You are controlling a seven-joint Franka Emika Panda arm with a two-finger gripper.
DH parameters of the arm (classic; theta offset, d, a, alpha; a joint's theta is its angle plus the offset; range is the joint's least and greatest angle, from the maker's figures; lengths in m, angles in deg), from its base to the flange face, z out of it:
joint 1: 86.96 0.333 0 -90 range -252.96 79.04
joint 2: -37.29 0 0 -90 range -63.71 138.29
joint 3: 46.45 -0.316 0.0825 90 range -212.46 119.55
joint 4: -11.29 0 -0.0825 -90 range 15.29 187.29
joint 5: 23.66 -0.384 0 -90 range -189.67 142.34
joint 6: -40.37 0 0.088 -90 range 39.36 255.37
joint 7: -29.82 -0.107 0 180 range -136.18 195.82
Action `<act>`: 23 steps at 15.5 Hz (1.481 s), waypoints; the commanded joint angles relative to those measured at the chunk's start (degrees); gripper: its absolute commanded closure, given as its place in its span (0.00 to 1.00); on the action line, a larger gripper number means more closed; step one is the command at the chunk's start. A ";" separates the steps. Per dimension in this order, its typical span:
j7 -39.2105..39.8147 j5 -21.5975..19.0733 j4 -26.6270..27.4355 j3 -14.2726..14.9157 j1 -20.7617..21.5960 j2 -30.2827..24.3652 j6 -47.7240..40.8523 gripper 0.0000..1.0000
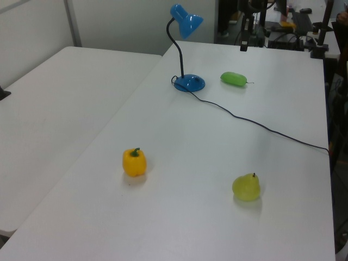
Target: Turn on desk lamp
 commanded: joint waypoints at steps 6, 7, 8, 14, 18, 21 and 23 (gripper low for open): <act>3.48 -0.43 -0.32 0.56 -7.14 3.77 0.19 1.00; 4.10 -0.16 -0.23 0.65 -7.40 4.38 0.98 1.00; 4.28 0.10 -0.23 0.56 -7.75 5.34 2.29 1.00; 4.37 0.45 -0.32 0.74 -9.25 11.32 13.45 1.00; 4.28 0.37 -0.32 0.65 -10.39 14.66 22.50 1.00; 4.37 0.37 -2.51 0.65 -11.18 18.70 29.28 1.00; 4.28 0.45 -4.27 0.74 -11.45 22.12 31.65 1.00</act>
